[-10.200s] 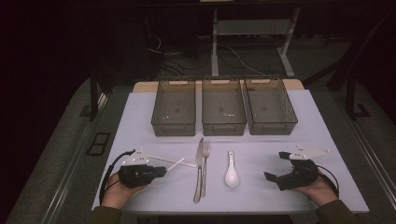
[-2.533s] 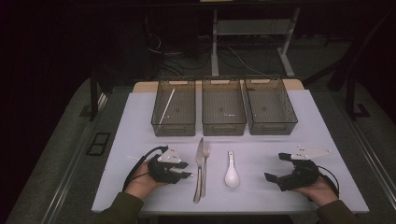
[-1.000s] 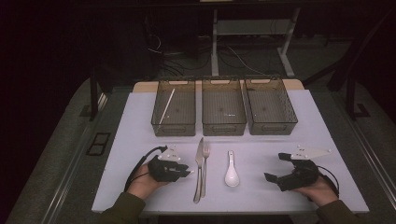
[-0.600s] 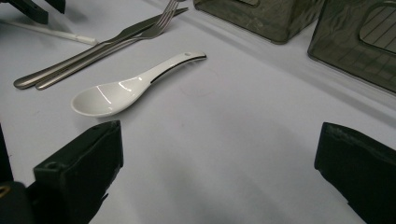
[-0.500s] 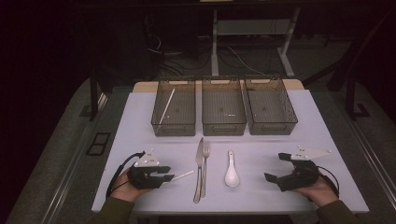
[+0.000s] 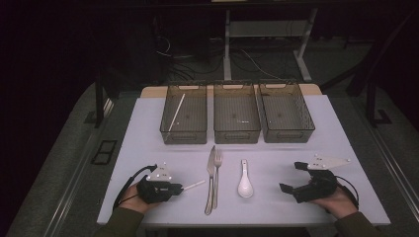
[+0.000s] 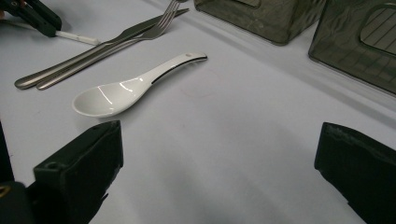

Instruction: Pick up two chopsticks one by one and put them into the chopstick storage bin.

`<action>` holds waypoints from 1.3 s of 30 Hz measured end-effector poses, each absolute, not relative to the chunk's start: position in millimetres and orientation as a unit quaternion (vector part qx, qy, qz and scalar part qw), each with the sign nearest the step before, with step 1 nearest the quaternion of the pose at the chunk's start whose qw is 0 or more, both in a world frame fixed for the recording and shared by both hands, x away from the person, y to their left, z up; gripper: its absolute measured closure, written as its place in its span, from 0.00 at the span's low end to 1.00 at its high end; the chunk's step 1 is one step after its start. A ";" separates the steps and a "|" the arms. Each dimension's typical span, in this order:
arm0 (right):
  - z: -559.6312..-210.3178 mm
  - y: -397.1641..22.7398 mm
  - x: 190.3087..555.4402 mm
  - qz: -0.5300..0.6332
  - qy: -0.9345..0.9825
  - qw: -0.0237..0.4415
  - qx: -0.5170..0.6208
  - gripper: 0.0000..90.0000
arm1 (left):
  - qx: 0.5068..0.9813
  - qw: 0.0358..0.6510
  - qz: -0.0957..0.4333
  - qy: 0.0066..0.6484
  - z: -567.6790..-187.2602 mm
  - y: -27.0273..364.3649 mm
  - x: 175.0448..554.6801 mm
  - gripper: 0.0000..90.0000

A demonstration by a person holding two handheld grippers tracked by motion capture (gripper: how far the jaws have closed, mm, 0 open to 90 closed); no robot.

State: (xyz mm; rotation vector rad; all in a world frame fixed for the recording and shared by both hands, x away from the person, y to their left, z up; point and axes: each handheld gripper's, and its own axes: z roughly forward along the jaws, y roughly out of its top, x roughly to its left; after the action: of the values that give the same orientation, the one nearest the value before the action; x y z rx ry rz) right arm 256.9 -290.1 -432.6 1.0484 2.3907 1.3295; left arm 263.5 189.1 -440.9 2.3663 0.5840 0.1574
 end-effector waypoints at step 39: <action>-439.8 -283.8 260.5 0.464 0.802 0.100 0.363 0.01 | 0.856 0.426 0.102 0.274 -403.1 199.4 274.8 0.93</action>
State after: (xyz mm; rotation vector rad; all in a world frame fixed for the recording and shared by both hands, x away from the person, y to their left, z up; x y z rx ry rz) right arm 260.5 -283.8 -439.8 1.0727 2.3715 1.3709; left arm 274.8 199.4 -403.1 2.1410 0.6842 0.2561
